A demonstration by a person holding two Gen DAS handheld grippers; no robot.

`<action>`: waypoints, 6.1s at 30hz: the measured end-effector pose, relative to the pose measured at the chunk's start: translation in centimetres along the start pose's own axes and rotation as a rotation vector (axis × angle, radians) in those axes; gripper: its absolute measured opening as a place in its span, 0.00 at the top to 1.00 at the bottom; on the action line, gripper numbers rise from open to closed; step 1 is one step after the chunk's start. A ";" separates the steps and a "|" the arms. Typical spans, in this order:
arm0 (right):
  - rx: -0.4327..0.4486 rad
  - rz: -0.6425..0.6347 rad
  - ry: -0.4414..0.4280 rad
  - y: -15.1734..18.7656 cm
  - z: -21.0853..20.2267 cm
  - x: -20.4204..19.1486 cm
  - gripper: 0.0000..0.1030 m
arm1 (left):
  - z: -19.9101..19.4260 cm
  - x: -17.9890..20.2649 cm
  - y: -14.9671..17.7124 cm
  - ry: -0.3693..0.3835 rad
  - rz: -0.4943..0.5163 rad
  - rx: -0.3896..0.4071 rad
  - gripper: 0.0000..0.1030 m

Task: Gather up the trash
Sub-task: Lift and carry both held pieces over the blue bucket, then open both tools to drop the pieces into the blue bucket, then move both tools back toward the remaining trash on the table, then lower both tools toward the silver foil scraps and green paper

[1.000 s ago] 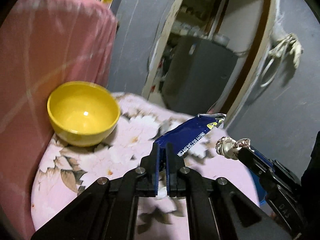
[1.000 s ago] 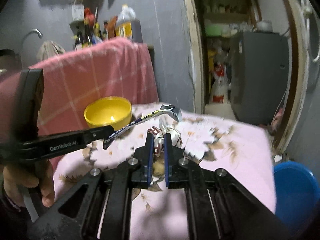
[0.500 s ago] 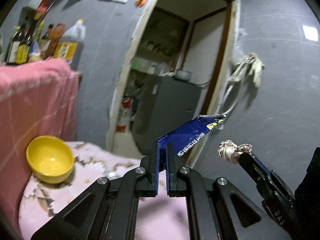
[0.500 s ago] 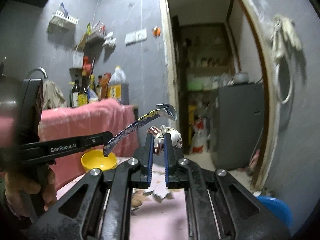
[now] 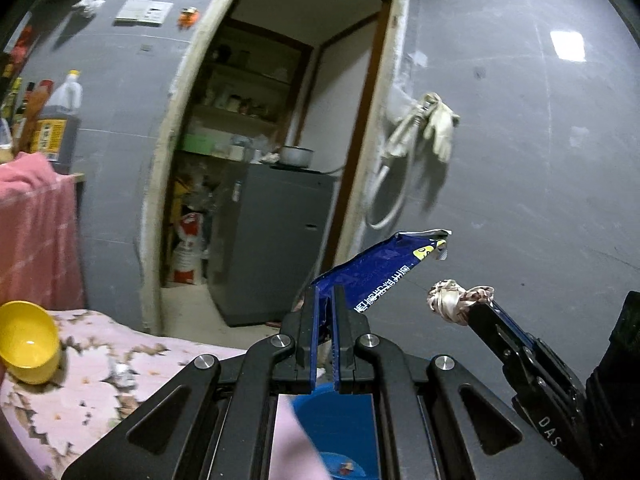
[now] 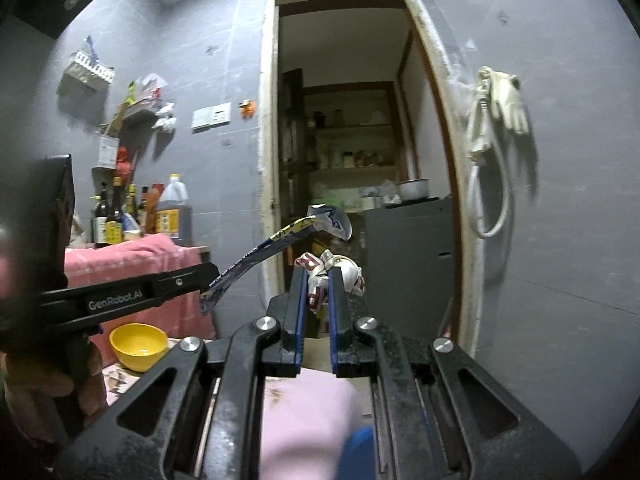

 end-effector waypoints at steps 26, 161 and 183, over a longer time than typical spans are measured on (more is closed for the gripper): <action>-0.129 0.158 0.151 6.6 -2.0 10.5 0.83 | 9.0 7.6 7.3 0.052 0.071 -0.233 0.97; -0.428 0.026 -0.170 13.6 14.9 -10.3 0.00 | -2.6 -24.0 12.6 -0.421 -0.078 -0.296 0.05; -0.653 0.101 -0.218 18.7 19.0 -8.0 0.15 | 4.9 -22.9 16.9 -0.272 -0.116 -0.625 0.46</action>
Point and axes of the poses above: each gripper's, at about its wrist camera, not at the fingertips, and z roughly the way its jaws point, x to its right, y to its underside, the point moved 5 cm from there along z, roughly the way its jaws point, and after that the axes turned 14 degrees about -y, right-handed, at the moved point
